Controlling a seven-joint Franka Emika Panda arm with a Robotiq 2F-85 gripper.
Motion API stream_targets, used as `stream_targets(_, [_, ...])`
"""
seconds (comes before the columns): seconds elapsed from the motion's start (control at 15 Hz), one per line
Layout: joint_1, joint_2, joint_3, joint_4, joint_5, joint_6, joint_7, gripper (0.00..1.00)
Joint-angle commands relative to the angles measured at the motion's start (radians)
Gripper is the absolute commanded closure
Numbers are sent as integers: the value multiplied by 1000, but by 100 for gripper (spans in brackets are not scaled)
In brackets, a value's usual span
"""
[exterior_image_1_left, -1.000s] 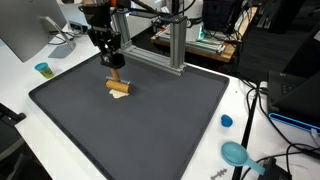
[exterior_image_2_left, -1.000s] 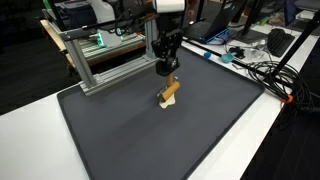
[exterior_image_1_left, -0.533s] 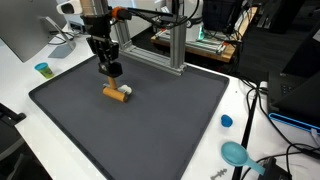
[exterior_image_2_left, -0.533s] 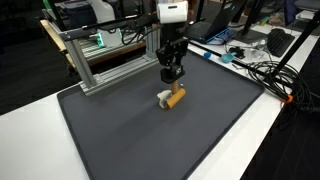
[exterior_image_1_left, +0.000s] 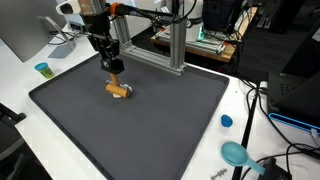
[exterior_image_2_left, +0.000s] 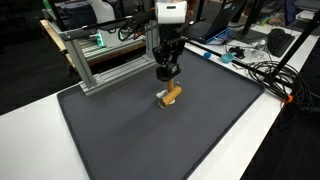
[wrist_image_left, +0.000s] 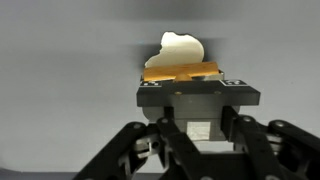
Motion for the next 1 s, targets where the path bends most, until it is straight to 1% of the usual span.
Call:
stream_targets(0.0, [-11, -13, -4, -12, 6, -83, -22, 78])
stream_targets(0.13, [4, -3, -7, -30, -19, -83, 3, 78])
stream_targets(0.27, [5, 4, -5, -36, -17, -100, 0, 78])
stream_targets(0.47, [7, 1, -13, -39, -46, -146, 2, 78])
stream_targets(0.6, [6, -22, -13, -45, -55, -187, -6, 78])
stream_targets(0.67, [5, -38, -11, -54, -51, -182, -1, 78])
stream_targets(0.8, [-6, -95, 2, -90, 15, -107, 9, 78])
stream_targets(0.93, [-12, -207, 12, -146, 92, -69, 11, 78])
